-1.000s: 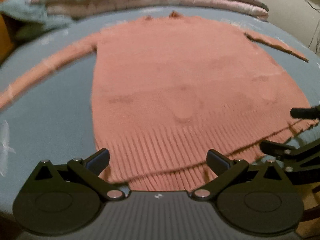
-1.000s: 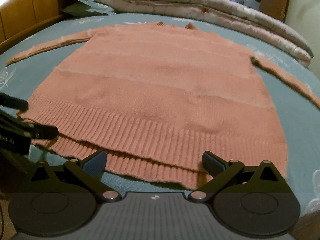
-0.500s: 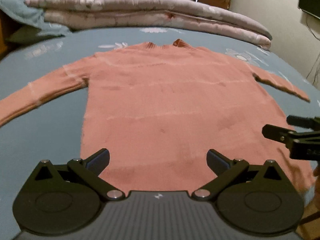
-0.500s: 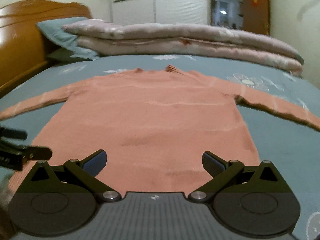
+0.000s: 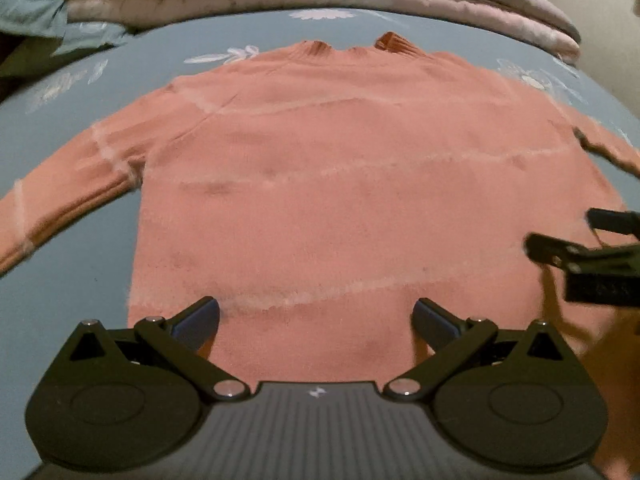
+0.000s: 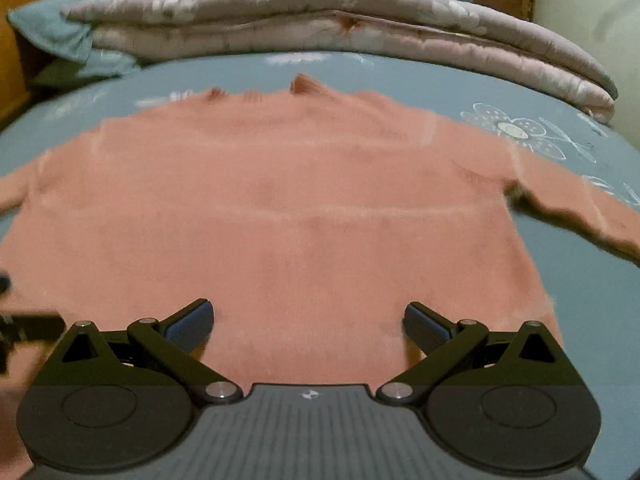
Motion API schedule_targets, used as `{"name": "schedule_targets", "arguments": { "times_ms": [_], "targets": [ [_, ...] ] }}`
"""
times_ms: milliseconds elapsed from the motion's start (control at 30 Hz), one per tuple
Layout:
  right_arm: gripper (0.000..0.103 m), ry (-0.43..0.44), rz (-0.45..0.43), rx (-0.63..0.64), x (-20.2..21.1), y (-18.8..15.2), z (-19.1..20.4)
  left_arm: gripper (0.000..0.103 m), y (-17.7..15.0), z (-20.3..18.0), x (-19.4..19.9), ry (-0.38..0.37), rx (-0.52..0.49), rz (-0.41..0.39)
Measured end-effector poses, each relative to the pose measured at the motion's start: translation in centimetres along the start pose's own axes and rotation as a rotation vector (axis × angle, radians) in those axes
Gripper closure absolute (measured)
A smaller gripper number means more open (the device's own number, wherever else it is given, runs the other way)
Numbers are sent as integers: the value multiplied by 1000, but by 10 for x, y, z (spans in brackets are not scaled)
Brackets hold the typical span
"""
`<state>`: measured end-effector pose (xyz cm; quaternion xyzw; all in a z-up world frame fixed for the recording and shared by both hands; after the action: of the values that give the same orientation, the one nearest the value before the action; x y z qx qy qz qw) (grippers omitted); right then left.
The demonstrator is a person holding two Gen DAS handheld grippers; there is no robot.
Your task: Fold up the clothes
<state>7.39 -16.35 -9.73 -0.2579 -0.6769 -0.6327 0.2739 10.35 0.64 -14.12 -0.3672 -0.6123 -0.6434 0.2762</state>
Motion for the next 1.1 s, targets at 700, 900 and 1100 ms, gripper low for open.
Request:
{"name": "schedule_targets", "arguments": {
  "times_ms": [700,900,1100],
  "targets": [
    [0,53,-58,17,67,-32,-10,1,-9,-10,37,-104,16,-54],
    [0,100,-19,-20,26,-14,-10,1,18,-28,-1,-98,-20,5],
    [0,62,42,11,27,-40,-33,1,0,-18,4,-89,-140,13]
  ]
}}
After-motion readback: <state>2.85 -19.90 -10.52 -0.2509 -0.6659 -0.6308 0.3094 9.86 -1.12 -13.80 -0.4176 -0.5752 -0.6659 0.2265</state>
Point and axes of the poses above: each gripper's, at about its wrist camera, not at the fingertips, and x roughly against the way its jaws point, z to its left, y to its top, the point moved 4 cm from there along -x, roughly the way its jaws point, and after that the axes turned 1 degree about z, right-handed, at the moved point
